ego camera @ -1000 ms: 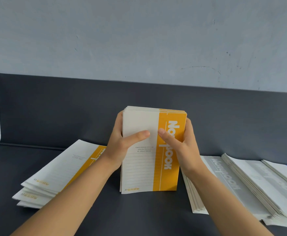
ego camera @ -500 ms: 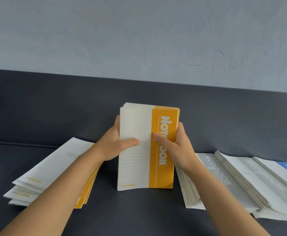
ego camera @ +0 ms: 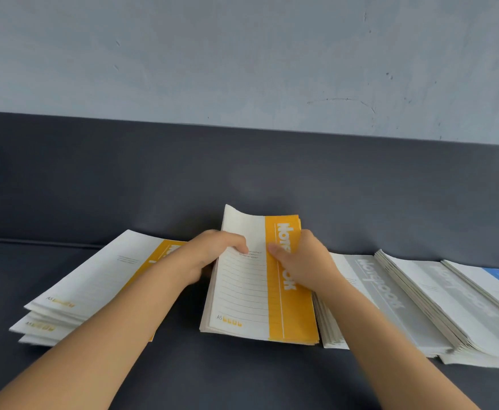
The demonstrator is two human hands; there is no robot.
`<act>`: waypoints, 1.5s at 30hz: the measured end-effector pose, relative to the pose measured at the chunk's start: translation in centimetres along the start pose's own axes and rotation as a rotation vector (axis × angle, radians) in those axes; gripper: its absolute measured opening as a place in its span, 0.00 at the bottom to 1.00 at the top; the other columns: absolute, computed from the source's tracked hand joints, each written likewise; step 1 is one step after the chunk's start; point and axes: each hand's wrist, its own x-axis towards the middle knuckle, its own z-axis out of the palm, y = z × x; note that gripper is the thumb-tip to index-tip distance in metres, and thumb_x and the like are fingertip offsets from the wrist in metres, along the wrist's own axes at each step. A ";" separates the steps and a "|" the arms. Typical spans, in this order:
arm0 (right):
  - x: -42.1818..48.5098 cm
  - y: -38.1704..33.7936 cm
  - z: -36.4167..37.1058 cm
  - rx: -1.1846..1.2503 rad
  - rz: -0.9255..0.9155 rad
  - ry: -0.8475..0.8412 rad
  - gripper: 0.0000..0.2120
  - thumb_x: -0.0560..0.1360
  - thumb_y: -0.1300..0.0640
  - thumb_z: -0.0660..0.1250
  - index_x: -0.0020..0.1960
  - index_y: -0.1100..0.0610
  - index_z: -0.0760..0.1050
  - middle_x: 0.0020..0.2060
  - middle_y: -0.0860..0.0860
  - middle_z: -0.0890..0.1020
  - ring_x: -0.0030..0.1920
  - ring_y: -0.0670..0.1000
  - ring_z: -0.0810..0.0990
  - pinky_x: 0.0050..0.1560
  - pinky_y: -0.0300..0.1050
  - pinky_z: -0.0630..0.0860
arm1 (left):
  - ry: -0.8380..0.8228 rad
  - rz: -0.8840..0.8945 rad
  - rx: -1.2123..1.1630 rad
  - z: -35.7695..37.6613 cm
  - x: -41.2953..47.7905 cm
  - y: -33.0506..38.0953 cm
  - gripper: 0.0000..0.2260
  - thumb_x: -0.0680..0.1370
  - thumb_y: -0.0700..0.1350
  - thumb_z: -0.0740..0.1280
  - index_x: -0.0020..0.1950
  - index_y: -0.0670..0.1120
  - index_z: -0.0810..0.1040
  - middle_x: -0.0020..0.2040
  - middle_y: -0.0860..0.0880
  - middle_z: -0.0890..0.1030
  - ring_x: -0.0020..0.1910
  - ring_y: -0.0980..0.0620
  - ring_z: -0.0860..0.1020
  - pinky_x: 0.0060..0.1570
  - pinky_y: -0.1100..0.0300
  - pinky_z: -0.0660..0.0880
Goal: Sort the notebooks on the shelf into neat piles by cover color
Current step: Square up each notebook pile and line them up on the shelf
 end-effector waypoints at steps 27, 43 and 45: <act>-5.9 -10.7 5.6 0.306 -0.067 -0.382 0.16 0.76 0.49 0.67 0.59 0.57 0.74 0.52 0.53 0.80 0.51 0.50 0.79 0.51 0.43 0.76 | 0.307 -0.296 0.739 -17.2 -2.0 -3.9 0.31 0.70 0.61 0.72 0.63 0.41 0.73 0.51 0.48 0.79 0.49 0.49 0.79 0.43 0.57 0.75; -4.0 -14.2 12.4 0.587 0.346 -0.318 0.26 0.73 0.54 0.72 0.66 0.56 0.65 0.55 0.53 0.75 0.49 0.52 0.69 0.51 0.49 0.68 | -0.073 -0.153 -0.086 -19.3 -1.9 -5.8 0.17 0.71 0.41 0.75 0.58 0.42 0.80 0.51 0.42 0.85 0.51 0.42 0.82 0.50 0.48 0.78; -3.6 -14.0 12.3 0.648 0.314 -0.260 0.25 0.72 0.53 0.73 0.63 0.55 0.64 0.45 0.49 0.72 0.48 0.50 0.71 0.50 0.47 0.70 | -0.045 -0.036 -0.211 -18.8 -2.1 -5.2 0.16 0.71 0.38 0.73 0.58 0.41 0.79 0.50 0.42 0.85 0.50 0.41 0.83 0.51 0.46 0.78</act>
